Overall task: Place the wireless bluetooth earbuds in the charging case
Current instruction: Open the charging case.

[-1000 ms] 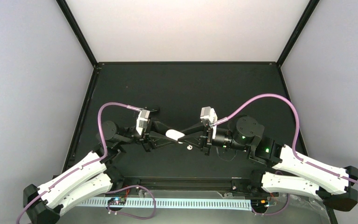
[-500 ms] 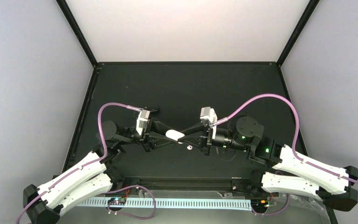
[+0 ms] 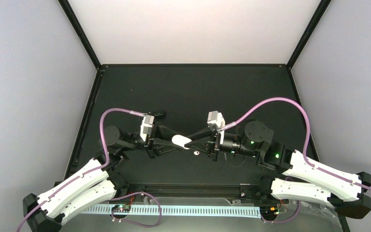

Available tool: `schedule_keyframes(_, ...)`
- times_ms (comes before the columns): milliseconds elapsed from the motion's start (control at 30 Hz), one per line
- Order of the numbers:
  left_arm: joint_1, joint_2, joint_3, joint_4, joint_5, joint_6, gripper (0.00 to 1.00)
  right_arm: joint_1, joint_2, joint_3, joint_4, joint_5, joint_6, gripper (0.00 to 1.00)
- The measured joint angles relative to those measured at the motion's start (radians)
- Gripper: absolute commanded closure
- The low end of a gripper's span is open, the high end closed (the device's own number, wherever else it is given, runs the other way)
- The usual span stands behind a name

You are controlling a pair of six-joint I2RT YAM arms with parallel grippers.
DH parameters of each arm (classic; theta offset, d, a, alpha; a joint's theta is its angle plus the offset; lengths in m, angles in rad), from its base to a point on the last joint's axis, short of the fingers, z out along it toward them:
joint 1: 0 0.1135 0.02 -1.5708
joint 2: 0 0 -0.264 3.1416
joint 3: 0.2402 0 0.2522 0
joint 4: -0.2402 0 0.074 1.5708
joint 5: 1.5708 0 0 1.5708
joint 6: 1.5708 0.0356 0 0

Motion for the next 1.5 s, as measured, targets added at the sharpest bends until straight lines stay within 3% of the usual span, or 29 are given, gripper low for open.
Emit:
schedule_keyframes(133, 0.0, -0.01, 0.0, -0.005, -0.007, 0.007, 0.52, 0.0, -0.003, 0.0, -0.006, 0.0, 0.0, 0.91)
schedule_keyframes(833, 0.0, -0.009, 0.003, 0.0, -0.006, 0.006, 0.55, 0.0, 0.002, 0.0, -0.009, -0.012, 0.0, 0.91)
schedule_keyframes(1033, 0.0, 0.003, 0.013, 0.005, 0.004, 0.003, 0.6, 0.0, 0.007, 0.0, -0.009, -0.015, 0.0, 0.91)
schedule_keyframes(1233, 0.0, 0.003, 0.013, 0.007, 0.012, 0.003, 0.51, 0.0, 0.007, 0.0, -0.009, -0.015, 0.0, 0.91)
schedule_keyframes(1500, 0.0, 0.001, 0.013, 0.006, 0.011, 0.003, 0.51, 0.0, 0.001, 0.0, -0.008, -0.015, 0.001, 0.91)
